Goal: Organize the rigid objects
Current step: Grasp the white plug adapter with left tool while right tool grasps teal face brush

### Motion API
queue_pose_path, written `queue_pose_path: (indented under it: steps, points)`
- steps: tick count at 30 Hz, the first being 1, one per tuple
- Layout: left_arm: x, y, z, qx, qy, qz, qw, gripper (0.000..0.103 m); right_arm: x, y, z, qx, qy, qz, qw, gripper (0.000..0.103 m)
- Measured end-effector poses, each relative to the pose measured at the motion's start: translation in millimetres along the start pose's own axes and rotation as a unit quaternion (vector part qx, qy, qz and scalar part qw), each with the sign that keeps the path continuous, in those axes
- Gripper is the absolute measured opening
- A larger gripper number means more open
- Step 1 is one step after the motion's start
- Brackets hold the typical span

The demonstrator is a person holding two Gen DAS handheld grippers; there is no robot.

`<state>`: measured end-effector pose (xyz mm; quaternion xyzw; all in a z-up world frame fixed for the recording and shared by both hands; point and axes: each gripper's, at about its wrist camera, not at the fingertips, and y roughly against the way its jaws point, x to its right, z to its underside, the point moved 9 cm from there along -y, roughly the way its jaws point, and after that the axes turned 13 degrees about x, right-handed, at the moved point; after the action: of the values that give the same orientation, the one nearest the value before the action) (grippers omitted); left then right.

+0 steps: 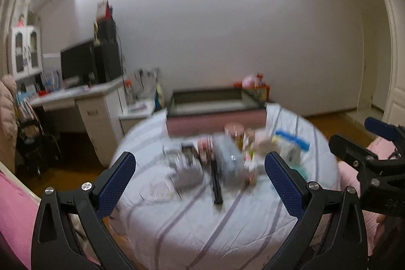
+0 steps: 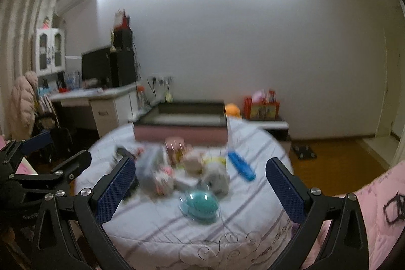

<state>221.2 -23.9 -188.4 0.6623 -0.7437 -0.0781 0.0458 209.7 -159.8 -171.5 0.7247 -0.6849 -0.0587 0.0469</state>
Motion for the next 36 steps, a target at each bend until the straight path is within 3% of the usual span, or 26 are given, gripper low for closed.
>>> queue_pose_path:
  steps: [6, 12, 16, 17, 23, 30, 36]
  points:
    - [-5.9, -43.8, 43.7, -0.057, 0.004, -0.005, 0.9983, 0.103, 9.7, -47.5, 56.5, -0.074, -0.020, 0.012, 0.997, 0.103]
    - [-22.5, -69.2, 74.1, -0.098, 0.015, -0.021, 0.9949, 0.103, 12.7, -76.1, 94.3, -0.121, -0.044, 0.004, 0.992, 0.103]
    - [-32.9, -74.3, 83.2, -0.112, 0.021, -0.026, 0.9932, 0.103, 8.7, -88.7, 107.4, -0.140, -0.048, -0.006, 0.989, 0.092]
    - [-36.1, -75.8, 84.0, -0.114, 0.022, -0.028, 0.9928, 0.103, 8.7, -91.7, 110.3, -0.144, -0.048, -0.008, 0.988, 0.084]
    - [-47.7, -93.5, 85.0, -0.123, 0.034, -0.038, 0.9911, 0.103, 7.5, -102.6, 114.1, -0.151, -0.041, -0.026, 0.987, 0.063]
    - [-56.9, -118.5, 88.6, -0.138, 0.035, -0.049, 0.9886, 0.103, 6.8, -106.9, 113.2, -0.153, -0.036, -0.045, 0.987, 0.062]
    - [-50.6, -136.1, 91.9, -0.154, 0.049, -0.029, 0.9865, 0.103, 6.8, -116.0, 114.5, -0.159, -0.028, -0.048, 0.986, 0.062]
